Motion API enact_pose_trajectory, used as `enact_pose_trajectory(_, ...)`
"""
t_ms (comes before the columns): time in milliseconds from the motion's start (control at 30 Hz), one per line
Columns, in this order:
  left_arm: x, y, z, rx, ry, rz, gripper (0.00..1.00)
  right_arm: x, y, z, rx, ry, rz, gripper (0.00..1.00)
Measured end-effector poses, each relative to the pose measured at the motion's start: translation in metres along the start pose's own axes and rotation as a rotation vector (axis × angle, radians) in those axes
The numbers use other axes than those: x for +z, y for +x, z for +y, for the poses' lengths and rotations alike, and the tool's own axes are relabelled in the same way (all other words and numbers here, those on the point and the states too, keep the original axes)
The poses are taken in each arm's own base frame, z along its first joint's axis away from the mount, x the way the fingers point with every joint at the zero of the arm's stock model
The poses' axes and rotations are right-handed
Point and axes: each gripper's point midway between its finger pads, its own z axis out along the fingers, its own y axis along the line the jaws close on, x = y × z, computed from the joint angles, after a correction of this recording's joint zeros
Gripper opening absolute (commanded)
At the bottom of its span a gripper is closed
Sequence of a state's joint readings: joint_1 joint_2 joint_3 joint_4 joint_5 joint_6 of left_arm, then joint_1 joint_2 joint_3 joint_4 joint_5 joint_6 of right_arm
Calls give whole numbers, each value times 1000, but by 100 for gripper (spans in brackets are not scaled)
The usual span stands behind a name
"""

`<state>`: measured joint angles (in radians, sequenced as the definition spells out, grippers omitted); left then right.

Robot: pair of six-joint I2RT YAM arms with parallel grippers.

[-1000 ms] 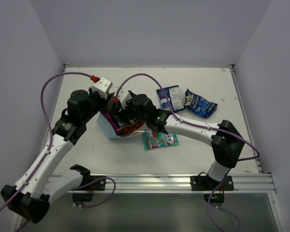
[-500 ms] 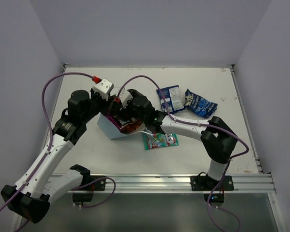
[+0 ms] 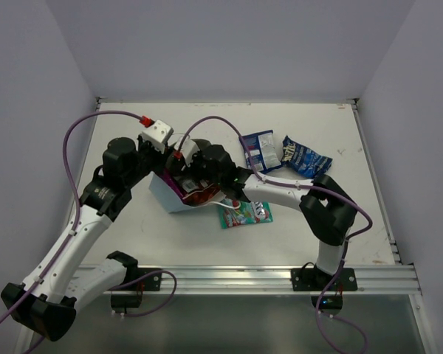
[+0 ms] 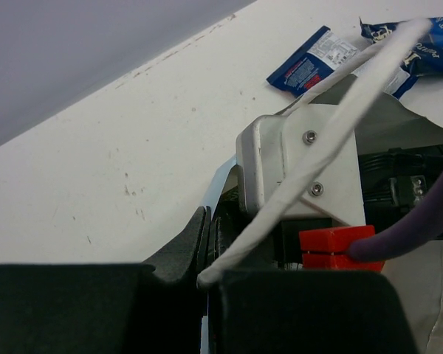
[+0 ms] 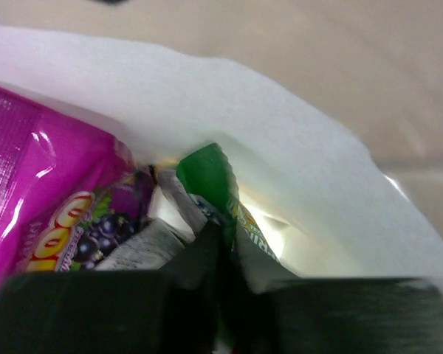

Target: Take the snacks out of the paper bag

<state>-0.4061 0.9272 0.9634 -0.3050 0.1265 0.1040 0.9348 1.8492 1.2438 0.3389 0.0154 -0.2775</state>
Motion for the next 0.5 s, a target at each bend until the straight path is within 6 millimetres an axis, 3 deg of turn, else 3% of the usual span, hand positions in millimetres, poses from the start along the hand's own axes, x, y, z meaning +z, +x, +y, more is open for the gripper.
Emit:
enact_pose_trajectory(267, 0, -1, 7, -6, -40, -2, 0, -16, -8, 8, -24, -62, -7, 0)
enact_pose_trajectory(367, -1, 0, 11, -7, -66, 5, 0, -35, -32, 7, -41, -82, -38, 0)
enact_pose_trajectory(500, -1, 1, 15, -7, -88, 12, 0, -71, -81, 3, -64, -95, -130, 0)
